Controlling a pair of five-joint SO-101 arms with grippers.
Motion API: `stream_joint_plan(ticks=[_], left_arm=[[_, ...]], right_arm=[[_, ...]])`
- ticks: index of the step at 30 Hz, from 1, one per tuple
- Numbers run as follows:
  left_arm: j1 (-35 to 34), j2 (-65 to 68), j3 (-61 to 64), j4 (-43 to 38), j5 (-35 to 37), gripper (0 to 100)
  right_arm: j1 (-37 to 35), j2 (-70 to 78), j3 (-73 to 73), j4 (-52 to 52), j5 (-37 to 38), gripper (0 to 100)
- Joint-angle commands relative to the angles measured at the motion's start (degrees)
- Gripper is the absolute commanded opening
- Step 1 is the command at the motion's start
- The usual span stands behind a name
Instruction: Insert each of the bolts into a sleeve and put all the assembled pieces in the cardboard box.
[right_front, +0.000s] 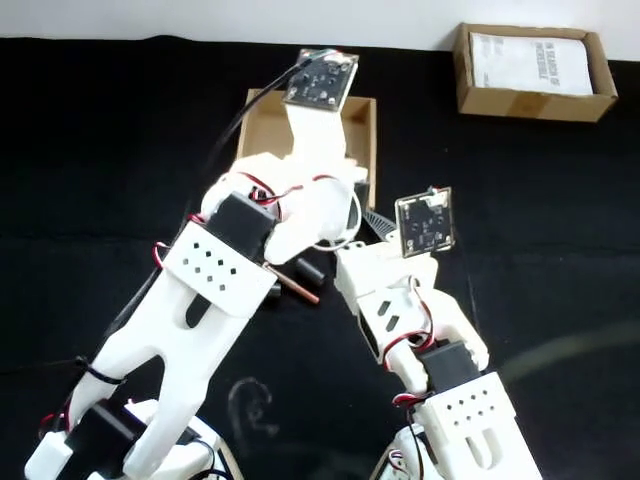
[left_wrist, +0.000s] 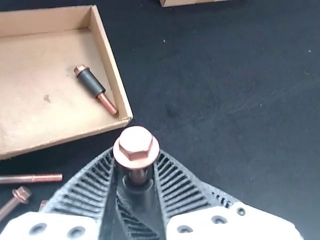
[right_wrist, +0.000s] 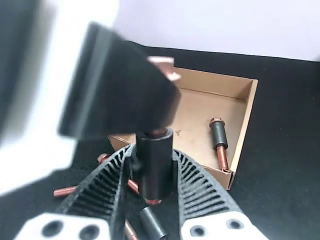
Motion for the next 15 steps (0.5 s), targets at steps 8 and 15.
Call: stream_joint_plan(ticks=[8,15], left_arm=[[6.6,-2.4,0.0,9.1,-0.3,3],[6.6,-2.4,-4.1,18.0,-0.3,31]], right_arm=[[0.0,-1.2,-0.8,-1.4,0.1,0.8],[0.0,-1.2,-0.8,-1.4,0.1,0.8]])
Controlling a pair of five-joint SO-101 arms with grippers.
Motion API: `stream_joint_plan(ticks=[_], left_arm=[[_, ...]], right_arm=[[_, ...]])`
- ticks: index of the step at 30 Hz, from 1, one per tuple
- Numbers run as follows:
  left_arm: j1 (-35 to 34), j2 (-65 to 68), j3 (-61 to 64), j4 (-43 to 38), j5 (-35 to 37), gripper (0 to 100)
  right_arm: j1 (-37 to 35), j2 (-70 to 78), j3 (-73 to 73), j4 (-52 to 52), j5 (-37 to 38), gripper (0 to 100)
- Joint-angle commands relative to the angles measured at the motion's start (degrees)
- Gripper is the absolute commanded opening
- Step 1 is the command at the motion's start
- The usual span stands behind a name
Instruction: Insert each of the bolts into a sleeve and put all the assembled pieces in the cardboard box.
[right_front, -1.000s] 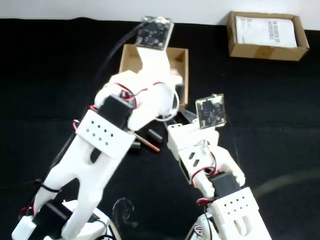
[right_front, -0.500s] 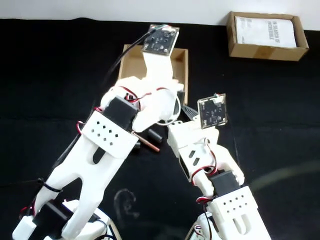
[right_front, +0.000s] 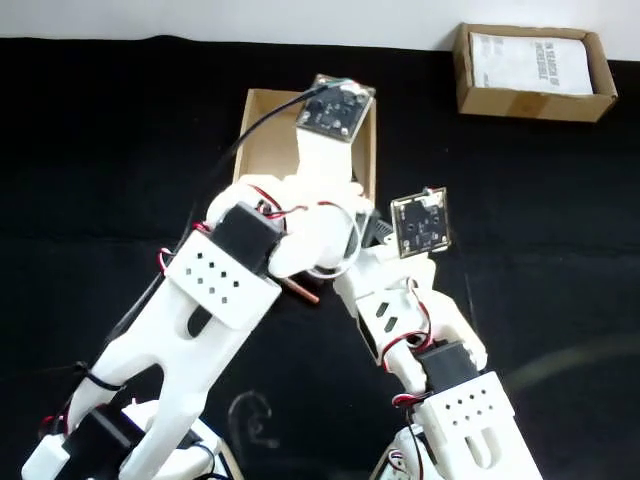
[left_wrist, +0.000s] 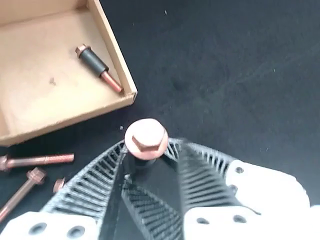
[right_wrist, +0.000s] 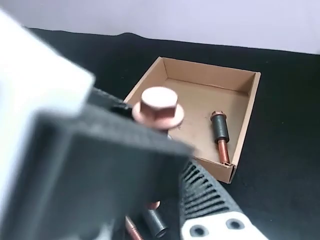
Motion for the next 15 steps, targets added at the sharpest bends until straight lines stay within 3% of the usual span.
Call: stream_joint_plan(ticks=[1,10,15], left_arm=[[2.1,-1.5,-3.9,5.2,0.0,33],[-2.9,-1.5,-14.9,13.7,-0.3,33],[-8.0,-1.6,-23.9,20.3,-4.3,33]], right_arm=[[0.1,-1.3,-1.0,-1.5,0.1,0.8],[0.1,-1.4,-1.2,-1.5,0.1,0.8],[0.1,-1.3,-1.4,-1.5,0.1,0.8]])
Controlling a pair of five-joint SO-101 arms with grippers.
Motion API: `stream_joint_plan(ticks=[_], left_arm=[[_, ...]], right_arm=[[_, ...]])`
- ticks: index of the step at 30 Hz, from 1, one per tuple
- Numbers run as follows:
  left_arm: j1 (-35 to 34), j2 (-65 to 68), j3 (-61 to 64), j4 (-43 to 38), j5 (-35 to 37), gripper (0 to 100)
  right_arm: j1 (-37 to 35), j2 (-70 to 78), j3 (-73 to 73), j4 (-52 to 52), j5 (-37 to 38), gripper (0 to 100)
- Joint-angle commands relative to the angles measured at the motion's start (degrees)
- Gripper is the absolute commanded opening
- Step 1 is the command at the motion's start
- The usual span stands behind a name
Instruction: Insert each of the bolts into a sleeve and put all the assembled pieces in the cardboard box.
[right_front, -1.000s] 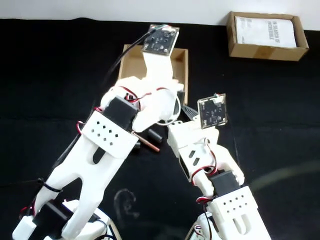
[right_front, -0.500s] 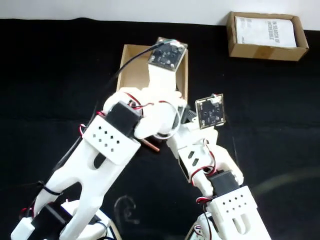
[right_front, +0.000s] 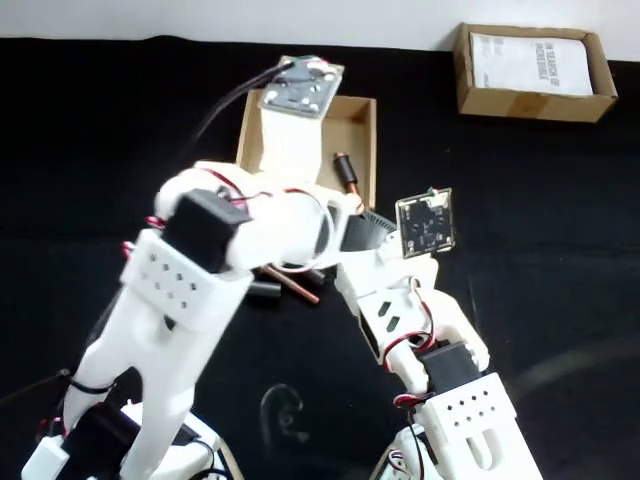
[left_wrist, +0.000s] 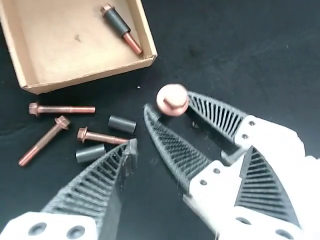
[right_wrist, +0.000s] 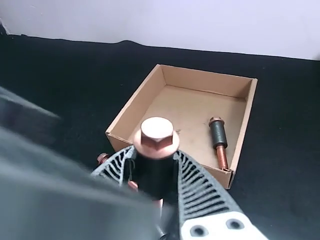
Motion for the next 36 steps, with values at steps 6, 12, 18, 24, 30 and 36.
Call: stream_joint_plan(ticks=[6,12,18,24,30,36], left_arm=[[-7.3,-8.0,-9.5,5.6,-1.8,33],[-12.2,-17.5,-6.7,5.6,-1.9,33],[-18.6,-26.9,7.5,5.1,-1.9,21],[-23.3,-33.1,27.5,-2.2,-2.0,6],[-27.6,-38.5,48.0,-17.5,-1.9,6],[-31.3,-44.6,63.8,-30.3,-1.9,6]], right_arm=[[4.1,0.9,-3.3,-0.9,0.2,0.8],[8.1,13.5,-20.3,7.1,-0.1,0.8],[8.3,26.4,-36.4,9.8,0.1,0.8],[8.2,41.9,-51.9,10.2,0.3,0.8],[8.2,61.0,-74.9,18.1,0.3,0.8],[8.4,81.1,-98.8,27.1,0.3,0.8]])
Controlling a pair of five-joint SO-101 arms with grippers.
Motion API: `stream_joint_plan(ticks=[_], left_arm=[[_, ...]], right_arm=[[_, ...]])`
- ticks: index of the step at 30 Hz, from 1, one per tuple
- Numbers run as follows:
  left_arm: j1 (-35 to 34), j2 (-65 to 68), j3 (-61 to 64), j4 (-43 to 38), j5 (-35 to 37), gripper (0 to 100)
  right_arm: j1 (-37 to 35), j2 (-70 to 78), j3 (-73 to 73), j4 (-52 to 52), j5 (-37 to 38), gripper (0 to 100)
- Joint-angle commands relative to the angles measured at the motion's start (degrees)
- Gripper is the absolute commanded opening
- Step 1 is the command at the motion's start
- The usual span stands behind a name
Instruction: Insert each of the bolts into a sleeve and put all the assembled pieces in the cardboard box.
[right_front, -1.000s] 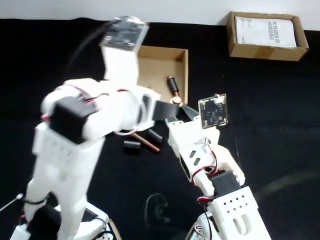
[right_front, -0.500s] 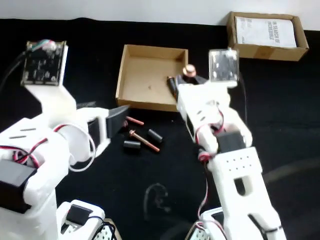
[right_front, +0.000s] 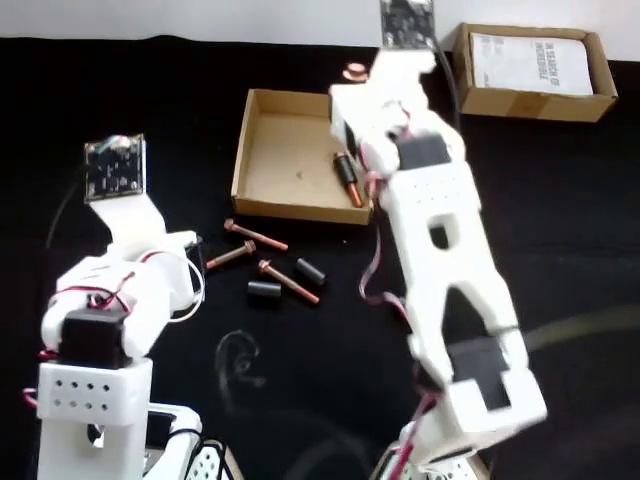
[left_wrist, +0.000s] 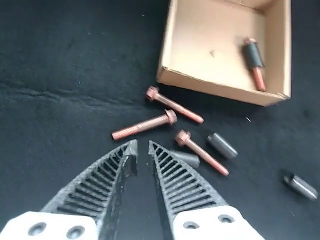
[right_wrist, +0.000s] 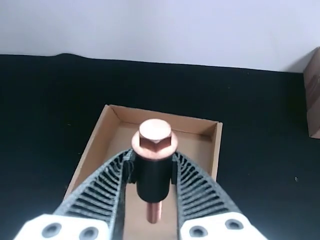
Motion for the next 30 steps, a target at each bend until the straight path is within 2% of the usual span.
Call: stream_joint_plan(ticks=[1,7,13,23,30], left_arm=[[-2.0,-3.8,7.7,-7.5,-0.4,6],[-3.8,-9.7,18.9,-16.6,-0.4,6],[-6.5,-13.8,25.0,-20.9,-0.4,6],[-6.8,-14.6,31.0,-22.2,0.0,6],[-6.8,-17.0,34.5,-22.2,0.0,6]], right_arm=[[0.8,10.3,-17.6,3.7,0.4,0.8],[0.7,28.4,-35.0,9.0,5.4,0.8],[0.6,40.8,-47.1,16.5,7.8,0.8],[-2.6,47.8,-50.8,35.1,17.1,0.8],[-4.4,49.6,-51.2,37.5,19.3,1.3]])
